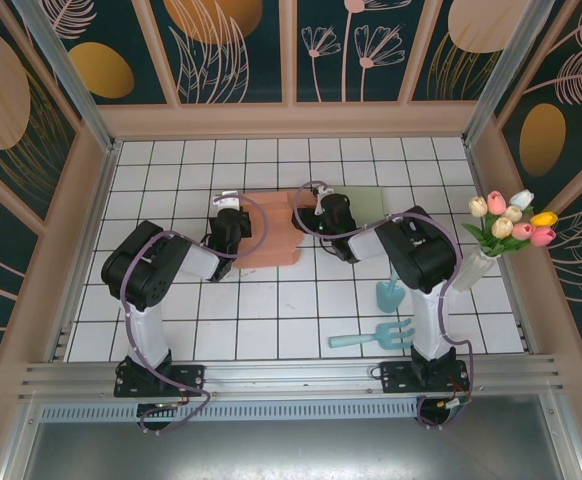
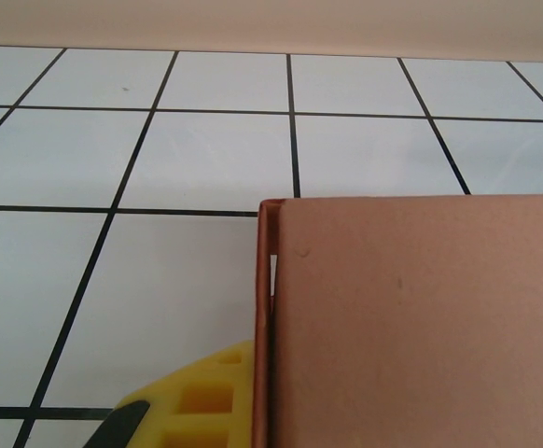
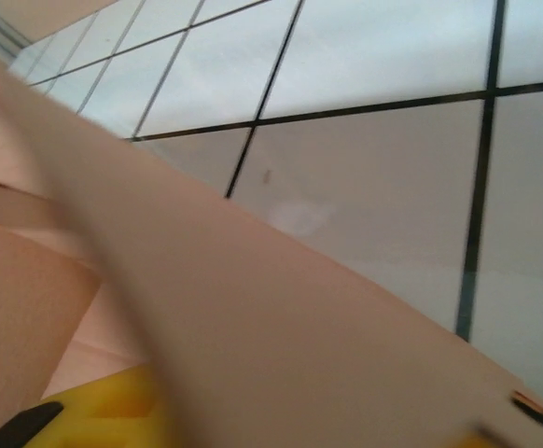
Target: Fold the paper box
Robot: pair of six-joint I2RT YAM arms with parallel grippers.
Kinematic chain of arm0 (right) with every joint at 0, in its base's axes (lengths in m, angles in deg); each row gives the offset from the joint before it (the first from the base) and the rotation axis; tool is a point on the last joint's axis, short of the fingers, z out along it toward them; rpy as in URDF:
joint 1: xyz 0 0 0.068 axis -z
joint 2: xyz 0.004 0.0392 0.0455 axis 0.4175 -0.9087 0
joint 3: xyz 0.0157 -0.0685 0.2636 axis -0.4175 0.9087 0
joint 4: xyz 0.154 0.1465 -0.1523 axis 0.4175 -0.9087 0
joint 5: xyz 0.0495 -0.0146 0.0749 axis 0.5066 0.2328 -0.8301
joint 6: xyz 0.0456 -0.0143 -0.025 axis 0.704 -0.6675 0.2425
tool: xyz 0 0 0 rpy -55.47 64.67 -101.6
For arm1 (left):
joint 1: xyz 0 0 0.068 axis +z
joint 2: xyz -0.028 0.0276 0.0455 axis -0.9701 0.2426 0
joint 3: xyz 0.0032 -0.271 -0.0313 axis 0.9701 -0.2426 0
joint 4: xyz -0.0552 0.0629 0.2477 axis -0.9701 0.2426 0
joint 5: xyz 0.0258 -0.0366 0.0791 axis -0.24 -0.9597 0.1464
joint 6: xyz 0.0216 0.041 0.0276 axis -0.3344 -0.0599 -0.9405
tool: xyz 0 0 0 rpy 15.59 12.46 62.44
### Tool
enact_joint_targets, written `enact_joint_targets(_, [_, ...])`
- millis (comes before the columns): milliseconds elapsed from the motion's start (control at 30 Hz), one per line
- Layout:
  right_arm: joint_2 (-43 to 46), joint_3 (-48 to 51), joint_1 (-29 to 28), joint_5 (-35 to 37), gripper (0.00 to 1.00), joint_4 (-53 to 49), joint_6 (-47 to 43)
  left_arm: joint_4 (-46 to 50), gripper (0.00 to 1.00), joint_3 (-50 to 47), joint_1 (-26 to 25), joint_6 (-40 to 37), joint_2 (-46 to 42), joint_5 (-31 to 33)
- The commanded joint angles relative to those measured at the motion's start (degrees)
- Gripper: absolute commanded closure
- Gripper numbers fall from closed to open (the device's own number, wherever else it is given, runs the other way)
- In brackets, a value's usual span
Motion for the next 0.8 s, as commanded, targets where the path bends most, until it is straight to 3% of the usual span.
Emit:
enact_joint_targets(0, [-0.12, -0.68, -1.02, -5.11, 0.59, 5.27, -2.30, 1.73, 1.00, 1.41, -0.29, 0.40, 1.29, -0.08])
enact_joint_targets(500, [-1.72, -3.28, -4.90, -5.66, 0.59, 3.55, -4.85, 5.05, 1.00, 3.51, -0.29, 0.99, 1.97, 0.63])
enact_joint_targets(600, [1.68, -1.20, -5.16, -5.51, 0.59, 2.71, -6.92, 10.78, 1.00, 6.86, -0.21, 1.32, 2.68, 0.77])
enact_joint_targets(767, [14.80, 6.50, -5.76, 2.58, 0.58, -0.98, -12.31, 22.27, 1.00, 12.40, -0.21, 3.31, 2.47, -3.60])
